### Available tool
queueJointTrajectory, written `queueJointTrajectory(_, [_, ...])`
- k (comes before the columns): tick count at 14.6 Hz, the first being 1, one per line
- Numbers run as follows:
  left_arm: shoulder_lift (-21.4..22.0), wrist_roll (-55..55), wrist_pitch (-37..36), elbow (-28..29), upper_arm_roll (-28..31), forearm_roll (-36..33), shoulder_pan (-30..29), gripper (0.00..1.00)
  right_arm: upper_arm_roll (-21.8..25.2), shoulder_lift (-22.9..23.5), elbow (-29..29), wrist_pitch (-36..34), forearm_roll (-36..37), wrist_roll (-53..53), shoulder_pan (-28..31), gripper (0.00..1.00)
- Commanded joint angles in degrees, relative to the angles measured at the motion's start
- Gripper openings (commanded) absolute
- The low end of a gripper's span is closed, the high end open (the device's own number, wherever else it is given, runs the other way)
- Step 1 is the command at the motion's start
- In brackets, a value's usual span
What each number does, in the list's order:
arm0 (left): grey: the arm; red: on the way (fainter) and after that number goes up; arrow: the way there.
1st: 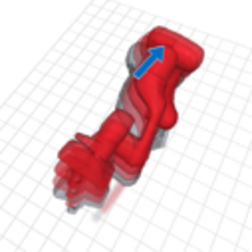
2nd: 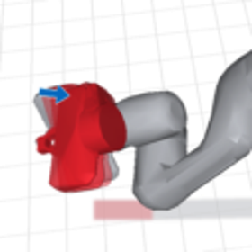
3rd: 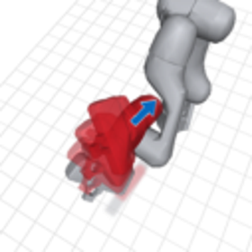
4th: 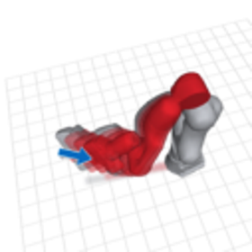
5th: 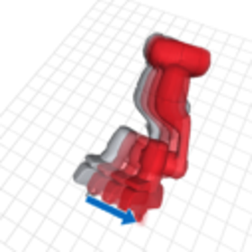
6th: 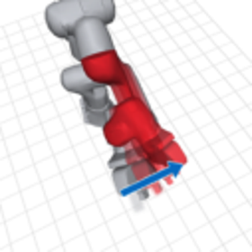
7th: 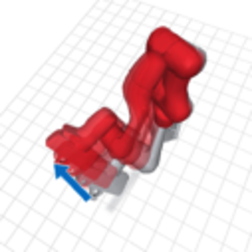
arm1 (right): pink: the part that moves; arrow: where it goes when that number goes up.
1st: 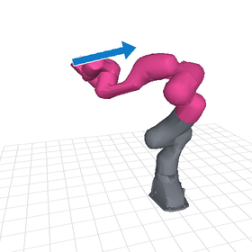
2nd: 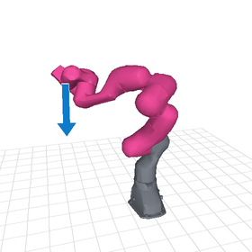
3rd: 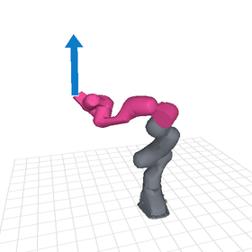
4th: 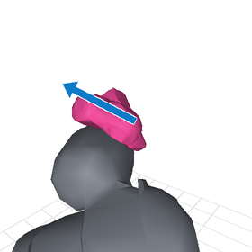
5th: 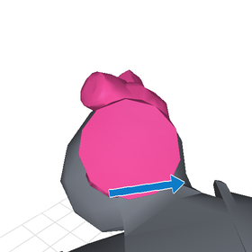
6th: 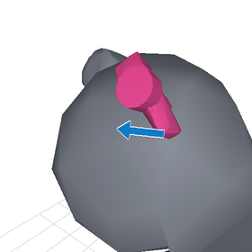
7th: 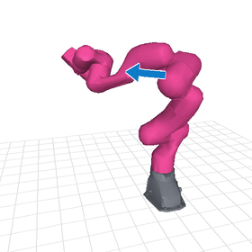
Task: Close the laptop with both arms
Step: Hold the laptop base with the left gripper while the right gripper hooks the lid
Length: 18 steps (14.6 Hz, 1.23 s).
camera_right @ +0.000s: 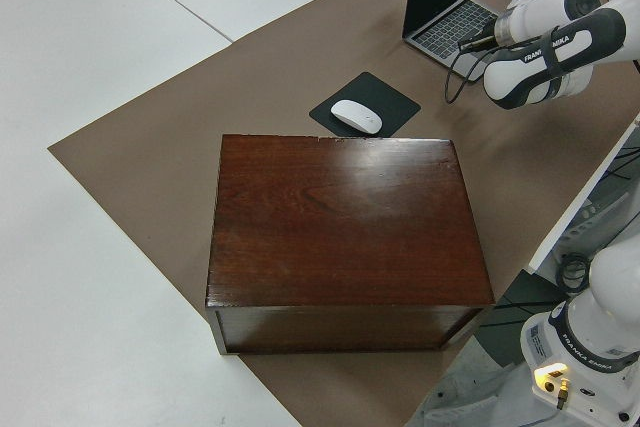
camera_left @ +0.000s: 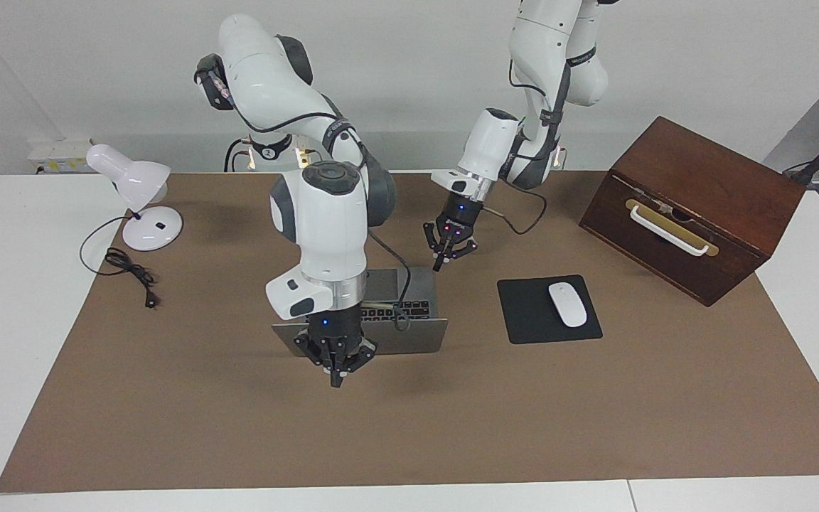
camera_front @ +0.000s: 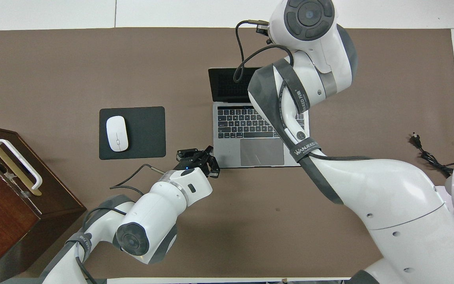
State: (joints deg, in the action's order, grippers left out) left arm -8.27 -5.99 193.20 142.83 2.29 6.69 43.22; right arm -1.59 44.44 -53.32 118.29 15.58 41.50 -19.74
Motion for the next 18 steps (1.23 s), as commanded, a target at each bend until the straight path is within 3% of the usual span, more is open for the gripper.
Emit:
queueJointTrajectory(1, [-3.3,1.4,4.6,-0.1,1.0,1.0,2.3,0.00,-0.4,-0.5,-0.8,1.0,0.7,2.7,0.2,0.00])
queueJointTrajectory(8, [-7.4,2.6,7.4,-0.1,1.1,1.0,4.2,0.00,-0.5,-0.5,-0.9,-1.5,-6.8,3.2,1.5,0.00])
queueJointTrajectory(18, [-8.2,9.8,7.5,0.4,1.2,1.0,4.1,0.00,-0.6,-1.3,-1.4,-9.6,-11.4,2.1,4.6,0.00])
